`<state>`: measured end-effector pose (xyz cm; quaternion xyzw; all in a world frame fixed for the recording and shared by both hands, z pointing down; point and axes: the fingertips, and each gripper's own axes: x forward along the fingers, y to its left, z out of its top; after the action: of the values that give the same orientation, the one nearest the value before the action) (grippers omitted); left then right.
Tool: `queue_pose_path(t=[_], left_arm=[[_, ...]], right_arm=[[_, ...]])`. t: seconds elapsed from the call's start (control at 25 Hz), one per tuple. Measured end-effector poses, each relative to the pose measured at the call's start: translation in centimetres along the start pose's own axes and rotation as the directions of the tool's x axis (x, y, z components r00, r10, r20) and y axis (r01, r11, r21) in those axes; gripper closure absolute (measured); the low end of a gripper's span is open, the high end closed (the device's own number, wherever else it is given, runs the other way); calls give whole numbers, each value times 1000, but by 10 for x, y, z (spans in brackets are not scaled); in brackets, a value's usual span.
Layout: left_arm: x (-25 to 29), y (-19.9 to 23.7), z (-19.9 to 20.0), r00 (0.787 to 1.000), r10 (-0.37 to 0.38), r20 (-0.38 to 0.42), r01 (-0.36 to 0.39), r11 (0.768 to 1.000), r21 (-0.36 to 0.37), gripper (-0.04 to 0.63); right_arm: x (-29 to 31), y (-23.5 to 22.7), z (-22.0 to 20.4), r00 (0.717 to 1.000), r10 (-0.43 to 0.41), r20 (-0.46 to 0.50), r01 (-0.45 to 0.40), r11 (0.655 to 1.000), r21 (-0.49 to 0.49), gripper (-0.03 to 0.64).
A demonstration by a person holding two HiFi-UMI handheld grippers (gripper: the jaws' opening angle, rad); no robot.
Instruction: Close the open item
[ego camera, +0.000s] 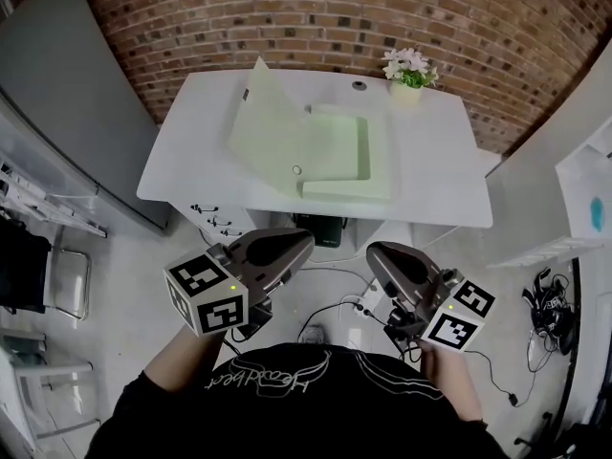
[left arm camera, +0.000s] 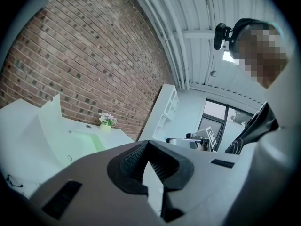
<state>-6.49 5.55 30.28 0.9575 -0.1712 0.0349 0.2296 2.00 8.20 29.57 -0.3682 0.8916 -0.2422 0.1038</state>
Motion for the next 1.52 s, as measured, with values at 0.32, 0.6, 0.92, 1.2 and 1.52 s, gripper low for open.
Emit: queue_pose_path(t=[0.32, 0.6, 0.92, 1.2, 1.52], left_arm=[[-9, 13, 4, 999, 15, 31, -15, 1000, -12, 593], [-9, 21, -1, 998, 42, 43, -40, 999, -34, 594], [-2, 45, 10, 995, 85, 43, -82, 995, -49, 593], [16, 70, 24, 993, 108, 39, -105, 993, -57, 594], [27, 109, 28, 987, 160, 15, -157, 983, -94, 594]], right_arm=[[5, 0, -1, 1000, -20, -12, 20, 1000, -9, 614], [11, -4, -4, 1000, -6, -28, 6, 1000, -3, 614], [33, -21, 9, 999, 31, -45, -31, 1000, 6, 614], [52, -49, 24, 997, 52, -59, -51, 998, 20, 614], [79, -86, 35, 994, 69, -85, -65, 997, 51, 614]])
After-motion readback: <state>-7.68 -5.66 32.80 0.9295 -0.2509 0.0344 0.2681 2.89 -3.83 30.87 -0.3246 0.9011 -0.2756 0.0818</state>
